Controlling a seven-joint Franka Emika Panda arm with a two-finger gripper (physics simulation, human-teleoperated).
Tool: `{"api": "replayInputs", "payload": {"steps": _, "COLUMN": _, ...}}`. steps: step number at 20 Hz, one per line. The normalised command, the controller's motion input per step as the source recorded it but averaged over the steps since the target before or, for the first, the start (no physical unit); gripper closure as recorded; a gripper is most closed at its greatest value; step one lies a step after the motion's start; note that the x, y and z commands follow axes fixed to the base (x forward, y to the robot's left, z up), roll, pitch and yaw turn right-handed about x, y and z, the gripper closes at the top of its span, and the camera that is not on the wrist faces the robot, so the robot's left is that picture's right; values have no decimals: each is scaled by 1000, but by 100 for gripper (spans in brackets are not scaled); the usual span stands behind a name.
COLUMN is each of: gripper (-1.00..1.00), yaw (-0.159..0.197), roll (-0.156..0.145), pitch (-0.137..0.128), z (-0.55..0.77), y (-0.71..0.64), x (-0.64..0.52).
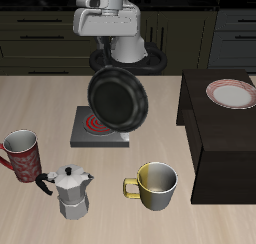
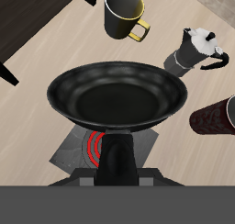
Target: Place the frying pan on the top layer of the shelf and turn off the stove
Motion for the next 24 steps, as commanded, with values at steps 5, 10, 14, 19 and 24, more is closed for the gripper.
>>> {"api": "replayInputs", "payload": {"steps": 5, "gripper": 100, "yaw": 111, "roll": 12, "pitch": -90, "z": 126, "y": 35, "x": -134}}
{"api": "replayInputs", "payload": {"steps": 10, "gripper": 100, "yaw": 97, "roll": 3, "pitch": -92, "z": 132, "y": -21, "x": -147}}
{"api": "replayInputs", "payload": {"steps": 14, "gripper": 100, "yaw": 20, "roll": 0, "pitch": -41, "z": 13, "y": -60, "x": -40}}
{"api": "replayInputs", "payload": {"steps": 19, "gripper": 100, "yaw": 63, "roll": -16, "pitch": -72, "z": 28, "y": -66, "x": -27}}
{"api": "replayInputs", "payload": {"steps": 24, "gripper": 100, "yaw": 14, "roll": -11, "pitch": -107, "z": 197, "y": -10, "x": -53}}
